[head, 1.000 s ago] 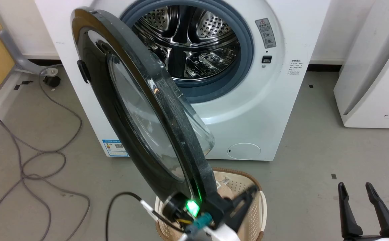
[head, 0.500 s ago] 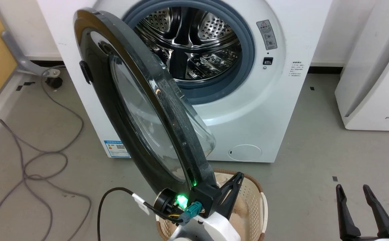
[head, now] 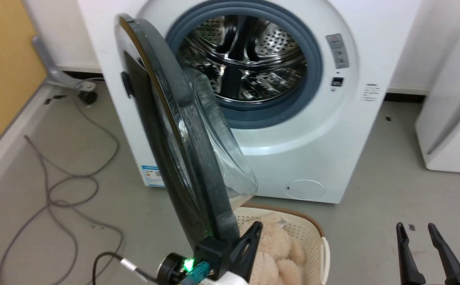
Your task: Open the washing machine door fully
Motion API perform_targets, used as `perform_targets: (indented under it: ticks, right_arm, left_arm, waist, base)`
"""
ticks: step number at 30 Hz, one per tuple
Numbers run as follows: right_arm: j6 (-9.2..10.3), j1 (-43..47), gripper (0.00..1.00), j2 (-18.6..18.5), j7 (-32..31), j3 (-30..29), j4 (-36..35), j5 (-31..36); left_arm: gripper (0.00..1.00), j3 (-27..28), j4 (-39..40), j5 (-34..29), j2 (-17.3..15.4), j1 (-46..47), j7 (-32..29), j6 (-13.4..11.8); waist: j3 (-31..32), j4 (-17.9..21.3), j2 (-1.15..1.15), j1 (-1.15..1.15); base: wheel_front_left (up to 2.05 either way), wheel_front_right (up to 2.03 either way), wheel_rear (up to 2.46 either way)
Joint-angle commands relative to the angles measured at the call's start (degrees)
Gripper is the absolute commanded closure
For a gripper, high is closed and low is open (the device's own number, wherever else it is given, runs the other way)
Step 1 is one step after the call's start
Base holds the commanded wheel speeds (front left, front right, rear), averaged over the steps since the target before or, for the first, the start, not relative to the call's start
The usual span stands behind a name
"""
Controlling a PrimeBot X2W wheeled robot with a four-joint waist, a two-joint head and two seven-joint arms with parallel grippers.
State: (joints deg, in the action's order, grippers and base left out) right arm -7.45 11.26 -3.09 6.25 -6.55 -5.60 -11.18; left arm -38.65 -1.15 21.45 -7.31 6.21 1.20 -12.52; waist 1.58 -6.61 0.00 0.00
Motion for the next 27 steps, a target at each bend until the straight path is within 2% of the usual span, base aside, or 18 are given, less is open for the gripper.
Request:
perform_targets:
  ticks: [1, 6, 7, 17, 27]
  right_arm:
    - [-0.03, 0.95, 0.00, 0.21, 0.50, 0.13, 0.16, -0.15]
    - [-0.03, 0.94, 0.00, 0.22, 0.57, 0.00, -0.08, 0.01]
    - [-0.03, 0.87, 0.00, 0.22, 0.61, -0.02, -0.20, -0.06]
    - [-0.03, 0.16, 0.00, 0.22, 1.07, -0.62, -0.11, -0.68]
    - [-0.03, -0.76, 0.00, 0.22, 1.10, -1.19, -0.86, -0.28]
  left_arm:
    - [1.00, 1.13, 1.33, 0.17, -1.65, -1.08, -0.54, -1.22]
    - [1.00, 1.51, 4.80, 0.06, -2.86, -2.80, -1.30, -2.52]
    - [1.00, 1.69, 6.08, -0.02, -3.33, -3.47, -1.59, -3.12]
    - [1.00, 3.91, 9.62, 0.18, -4.68, -5.45, -1.31, -5.92]
    - [1.00, 7.87, 8.95, 0.91, -5.46, -5.96, 1.33, -8.31]
  waist:
    - [0.03, -1.79, 0.00, 0.00]
    - [-0.40, -5.02, 0.00, 0.00]
    - [-0.65, -6.82, 0.00, 0.00]
    - [-1.90, -15.95, 0.00, 0.00]
    - [-3.08, -21.37, 0.00, 0.00]
  base:
    - [0.00, 0.00, 0.00]
    - [0.00, 0.00, 0.00]
    - [0.00, 0.00, 0.00]
    - [0.00, 0.00, 0.00]
    - [0.00, 0.00, 0.00]
